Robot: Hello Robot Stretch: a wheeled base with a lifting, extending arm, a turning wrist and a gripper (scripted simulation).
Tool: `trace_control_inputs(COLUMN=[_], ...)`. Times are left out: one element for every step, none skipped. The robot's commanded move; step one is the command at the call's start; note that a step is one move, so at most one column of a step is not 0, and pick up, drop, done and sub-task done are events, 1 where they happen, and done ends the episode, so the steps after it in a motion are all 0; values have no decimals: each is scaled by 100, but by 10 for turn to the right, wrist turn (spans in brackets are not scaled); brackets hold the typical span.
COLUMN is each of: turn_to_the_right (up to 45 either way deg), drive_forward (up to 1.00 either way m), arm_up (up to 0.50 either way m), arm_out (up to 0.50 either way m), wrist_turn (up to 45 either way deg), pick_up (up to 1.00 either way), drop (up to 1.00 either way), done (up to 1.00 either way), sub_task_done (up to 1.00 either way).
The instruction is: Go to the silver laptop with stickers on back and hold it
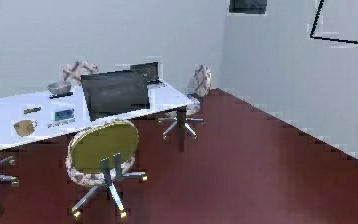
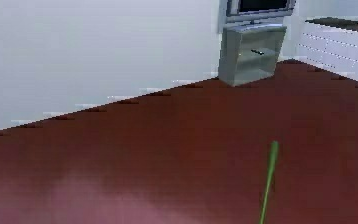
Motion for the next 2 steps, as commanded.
trace_control_inputs(turn_to_the_right=[0,90], drive_forward=[100,0], arm_up=[0,0], arm_out=[0,0], wrist_turn=[0,0], pick_up=[0,0], drop=[0,0], done=[0,0], sub_task_done=[0,0])
